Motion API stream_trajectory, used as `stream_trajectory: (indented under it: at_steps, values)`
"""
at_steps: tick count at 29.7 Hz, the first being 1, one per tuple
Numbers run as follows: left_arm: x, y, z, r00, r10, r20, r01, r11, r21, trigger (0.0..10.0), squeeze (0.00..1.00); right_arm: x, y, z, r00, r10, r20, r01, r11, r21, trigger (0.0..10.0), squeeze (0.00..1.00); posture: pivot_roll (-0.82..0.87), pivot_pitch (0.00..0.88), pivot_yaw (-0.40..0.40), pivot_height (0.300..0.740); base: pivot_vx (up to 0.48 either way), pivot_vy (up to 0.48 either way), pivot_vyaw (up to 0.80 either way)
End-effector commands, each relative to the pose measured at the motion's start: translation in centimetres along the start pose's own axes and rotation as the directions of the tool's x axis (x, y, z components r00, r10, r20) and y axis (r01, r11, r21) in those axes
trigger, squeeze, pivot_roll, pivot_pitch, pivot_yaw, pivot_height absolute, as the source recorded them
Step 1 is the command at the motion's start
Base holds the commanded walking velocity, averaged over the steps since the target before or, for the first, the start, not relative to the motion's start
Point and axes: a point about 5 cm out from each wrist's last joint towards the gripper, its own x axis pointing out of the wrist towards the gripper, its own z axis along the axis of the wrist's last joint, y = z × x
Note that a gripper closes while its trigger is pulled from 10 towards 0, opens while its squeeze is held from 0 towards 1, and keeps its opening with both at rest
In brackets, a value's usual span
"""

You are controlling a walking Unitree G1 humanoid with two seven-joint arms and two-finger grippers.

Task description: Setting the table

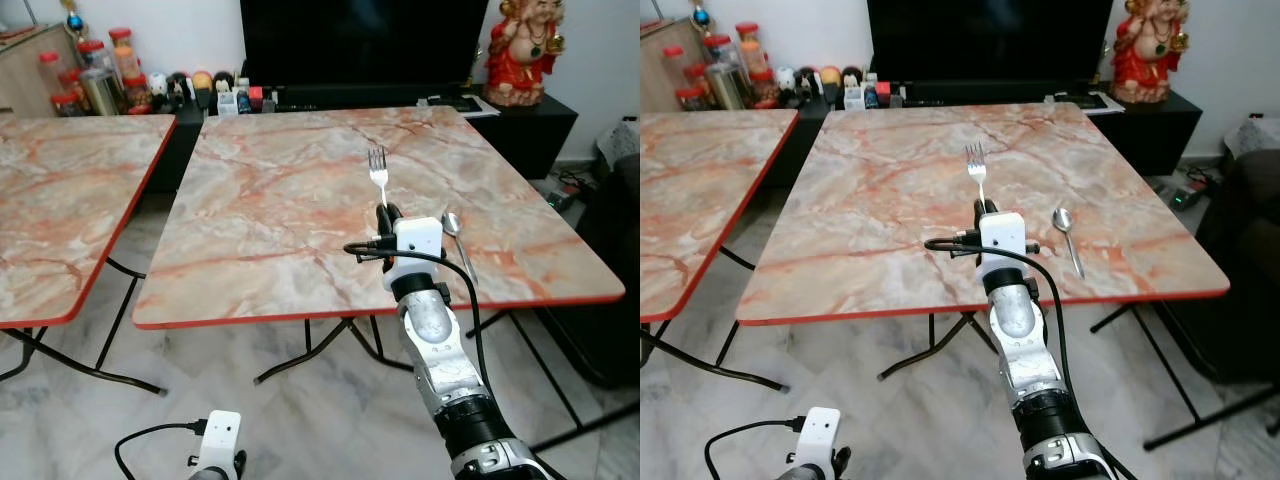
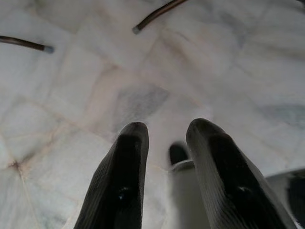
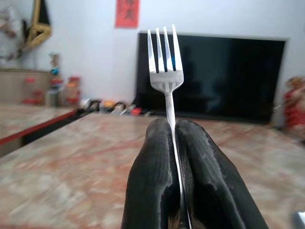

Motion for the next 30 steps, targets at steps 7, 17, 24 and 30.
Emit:
stream_trajectory:
  at_steps: [7, 17, 24, 30]
  values:
    - [0.1, -0.1, 0.3, 1.0, 0.0, -0.002, 0.0, 1.0, 0.008, 10.0, 0.0, 0.2, -0.3, 0.2, 1.0, -0.012, 0.008, 0.012, 1.0, -0.01, 10.0, 0.0, -0.05, 0.0, 0.007, 0.74, 0.278, -0.388, 0.0]
    - [0.1, 0.1, 0.3, 1.0, 0.007, -0.003, -0.007, 1.0, 0.002, 10.0, 0.0, 0.0, -0.6, -0.2, 1.0, -0.028, -0.008, 0.028, 1.0, -0.014, 10.0, 0.0, -0.04, 0.0, 0.008, 0.74, 0.256, -0.402, 0.0]
    - [0.1, 0.4, 0.4, 1.0, 0.02, 0.002, -0.02, 1.0, 0.0, 10.0, 0.0, -0.8, -0.9, -1.2, 0.997, -0.053, -0.05, 0.052, 0.998, -0.025, 10.0, 0.0, -0.04, 0.0, 0.016, 0.74, 0.071, -0.256, 0.0]
    - [0.1, 0.8, 0.4, 0.999, 0.033, 0.004, -0.033, 0.999, -0.007, 10.0, 0.0, -1.4, -1.1, -2.2, 0.994, -0.065, -0.084, 0.061, 0.997, -0.039, 10.0, 0.0, -0.04, 0.0, 0.023, 0.74, 0.0, 0.0, 0.0]
